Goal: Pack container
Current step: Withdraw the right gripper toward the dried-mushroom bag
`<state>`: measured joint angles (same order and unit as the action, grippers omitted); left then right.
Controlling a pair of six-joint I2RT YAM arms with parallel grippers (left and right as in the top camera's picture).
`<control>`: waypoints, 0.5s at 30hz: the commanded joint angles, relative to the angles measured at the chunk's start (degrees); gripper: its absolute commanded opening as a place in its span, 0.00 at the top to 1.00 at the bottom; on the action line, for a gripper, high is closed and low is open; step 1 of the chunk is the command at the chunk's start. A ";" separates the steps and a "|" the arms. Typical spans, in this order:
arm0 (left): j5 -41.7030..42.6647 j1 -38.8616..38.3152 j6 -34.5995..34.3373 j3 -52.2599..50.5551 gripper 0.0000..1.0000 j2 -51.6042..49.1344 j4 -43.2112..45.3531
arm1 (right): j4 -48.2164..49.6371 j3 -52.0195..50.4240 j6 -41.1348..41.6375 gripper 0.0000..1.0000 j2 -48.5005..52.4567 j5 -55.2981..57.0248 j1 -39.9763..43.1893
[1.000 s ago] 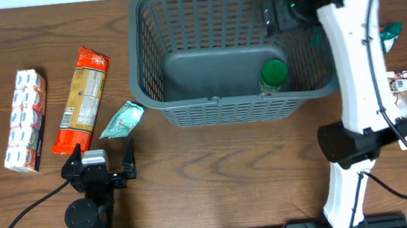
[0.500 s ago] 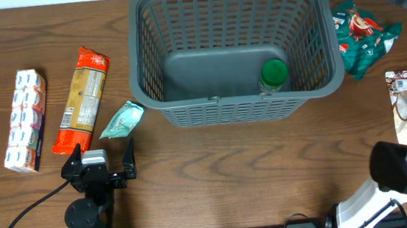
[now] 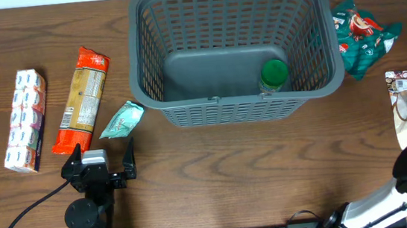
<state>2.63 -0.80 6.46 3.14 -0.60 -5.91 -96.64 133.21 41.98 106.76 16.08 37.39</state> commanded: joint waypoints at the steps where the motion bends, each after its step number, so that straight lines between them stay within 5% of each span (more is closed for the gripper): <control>1: -0.26 0.31 0.83 -1.64 0.01 0.33 -0.63 | 1.18 -8.07 8.37 0.01 0.00 0.48 2.86; 7: -0.26 0.31 0.81 -1.64 0.01 0.33 -0.63 | 9.88 -23.06 2.01 0.01 0.00 2.19 4.59; 15: -0.26 0.31 0.83 -1.64 0.02 0.33 -0.63 | 26.71 -36.11 -27.89 0.01 0.00 2.03 2.14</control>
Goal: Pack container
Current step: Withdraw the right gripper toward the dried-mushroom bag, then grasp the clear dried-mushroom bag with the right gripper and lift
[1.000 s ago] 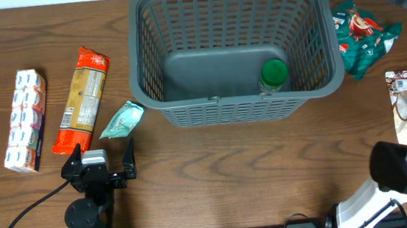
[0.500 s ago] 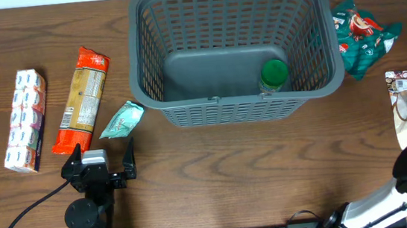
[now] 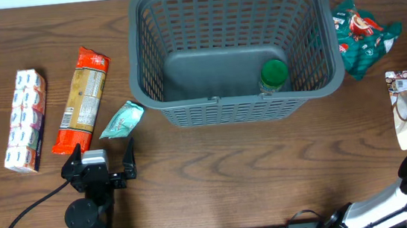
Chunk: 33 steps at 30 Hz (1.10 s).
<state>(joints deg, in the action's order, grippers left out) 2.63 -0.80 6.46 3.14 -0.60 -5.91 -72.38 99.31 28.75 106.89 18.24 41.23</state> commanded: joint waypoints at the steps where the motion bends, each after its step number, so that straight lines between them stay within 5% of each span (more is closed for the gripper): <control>1: -0.26 0.31 0.81 -1.64 0.01 0.33 -0.63 | 4.50 -2.84 -19.96 0.01 -0.11 -3.63 -2.25; 7: -0.26 0.31 0.83 -1.64 0.01 0.33 -0.63 | 9.86 -3.34 -37.83 0.01 -0.11 -10.36 -4.92; 17: -0.26 0.31 0.83 -1.64 0.01 0.33 -0.63 | 11.74 -3.34 -50.84 0.01 4.87 -12.04 -5.42; 33: -0.26 0.31 0.83 -1.64 0.01 0.33 -0.63 | 13.44 -2.54 -48.87 0.01 15.58 -2.60 -3.04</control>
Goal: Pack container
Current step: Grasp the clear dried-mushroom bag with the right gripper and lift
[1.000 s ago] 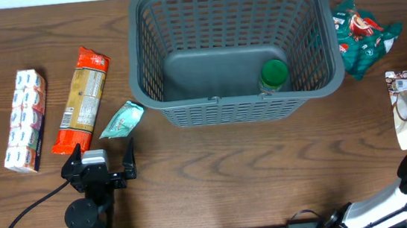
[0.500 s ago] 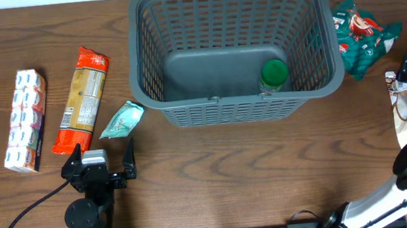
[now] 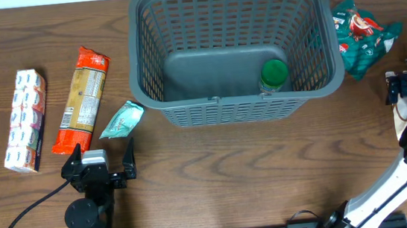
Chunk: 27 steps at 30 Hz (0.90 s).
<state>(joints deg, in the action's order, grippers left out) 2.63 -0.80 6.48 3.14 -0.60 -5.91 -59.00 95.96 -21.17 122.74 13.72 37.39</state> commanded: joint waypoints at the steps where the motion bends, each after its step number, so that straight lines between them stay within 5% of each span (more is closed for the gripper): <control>1: -0.26 0.31 0.81 -1.64 0.01 0.33 -0.63 | 0.04 0.96 1.22 0.00 -0.26 1.95 0.85; 20: -0.26 0.31 0.81 -1.64 0.01 0.33 -0.63 | 5.97 -1.42 5.57 0.02 -0.20 -10.88 7.65; 27: -0.26 0.31 0.81 -1.64 0.01 0.33 -0.63 | 9.84 -6.14 5.92 0.35 -0.20 -12.35 7.30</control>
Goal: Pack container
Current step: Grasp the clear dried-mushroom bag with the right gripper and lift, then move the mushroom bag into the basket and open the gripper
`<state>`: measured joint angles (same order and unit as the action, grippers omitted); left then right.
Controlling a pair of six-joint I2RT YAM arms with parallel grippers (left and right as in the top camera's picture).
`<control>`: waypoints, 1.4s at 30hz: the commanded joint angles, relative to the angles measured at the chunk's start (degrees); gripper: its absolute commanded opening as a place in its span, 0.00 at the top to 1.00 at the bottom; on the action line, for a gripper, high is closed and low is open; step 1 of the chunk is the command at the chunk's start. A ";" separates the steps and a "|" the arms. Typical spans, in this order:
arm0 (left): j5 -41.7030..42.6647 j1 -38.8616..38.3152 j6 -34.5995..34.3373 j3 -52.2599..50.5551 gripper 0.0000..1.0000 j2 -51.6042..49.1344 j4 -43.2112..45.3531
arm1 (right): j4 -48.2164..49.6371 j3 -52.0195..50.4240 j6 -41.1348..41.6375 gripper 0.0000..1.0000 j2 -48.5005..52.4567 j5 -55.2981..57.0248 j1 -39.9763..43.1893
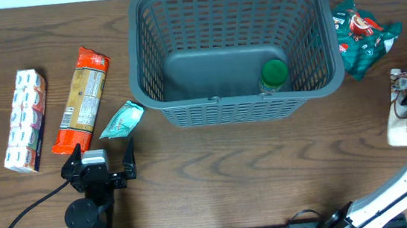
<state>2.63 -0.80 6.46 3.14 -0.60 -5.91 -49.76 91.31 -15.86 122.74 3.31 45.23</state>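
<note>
A grey basket (236,99) stands at the back middle of the table, with a green-lidded bottle (274,74) in its right front corner. At the right edge lies a tan pouch (401,126), tilted, its top end under my right gripper, which looks shut on it. Near the front left my left gripper (103,156) rests open with nothing between its fingers. Just beyond it lies a small teal packet (122,119).
Left of the basket lie an orange noodle pack (81,99) and a white-and-blue carton pack (24,120). A green snack bag (361,35) sits right of the basket, close behind the pouch. A black cable (26,213) runs from the left arm.
My right gripper has come down a little onto the top of the tan pouch. The pouch has tilted and shifted, its lower end now further left. The left arm has not moved.
At first only the right arm's body showed at the front right corner, with the pouch lying flat and untouched. Later the right gripper stood over the pouch's upper end. Now it sits on the pouch, which is tilted. The left arm stayed still throughout.
</note>
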 commanded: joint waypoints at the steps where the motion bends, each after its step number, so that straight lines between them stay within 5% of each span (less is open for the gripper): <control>1: -0.26 0.31 0.83 -1.64 0.01 0.33 -0.63 | 1.03 -2.08 0.61 0.37 -0.20 -2.14 -0.76; 3: -0.26 0.31 0.81 -1.64 0.01 0.33 -0.63 | 1.49 -2.86 0.59 0.59 -0.20 -3.13 -1.22; 5: -0.26 0.31 0.83 -1.64 0.01 0.33 -0.63 | 1.60 -3.06 0.70 0.93 -0.20 -4.61 -1.60; 6: -0.26 0.31 0.83 -1.64 0.01 0.33 -0.63 | 1.57 -3.06 1.22 0.99 -0.20 -5.38 -1.84; 16: -0.26 0.31 0.81 -1.64 0.01 0.33 -0.63 | -4.87 2.82 6.47 0.99 -3.48 -6.60 -7.41; 29: -0.26 0.31 0.83 -1.64 0.01 0.33 -0.63 | -20.02 26.62 10.64 0.99 -25.51 -7.48 -17.66; 42: -0.26 0.31 0.81 -1.64 0.01 0.33 -0.63 | -21.24 28.39 10.69 0.99 -37.46 -10.56 -46.05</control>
<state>2.63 -0.80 6.46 3.14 -0.60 -5.91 -70.48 120.01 -6.22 83.68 -7.33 3.60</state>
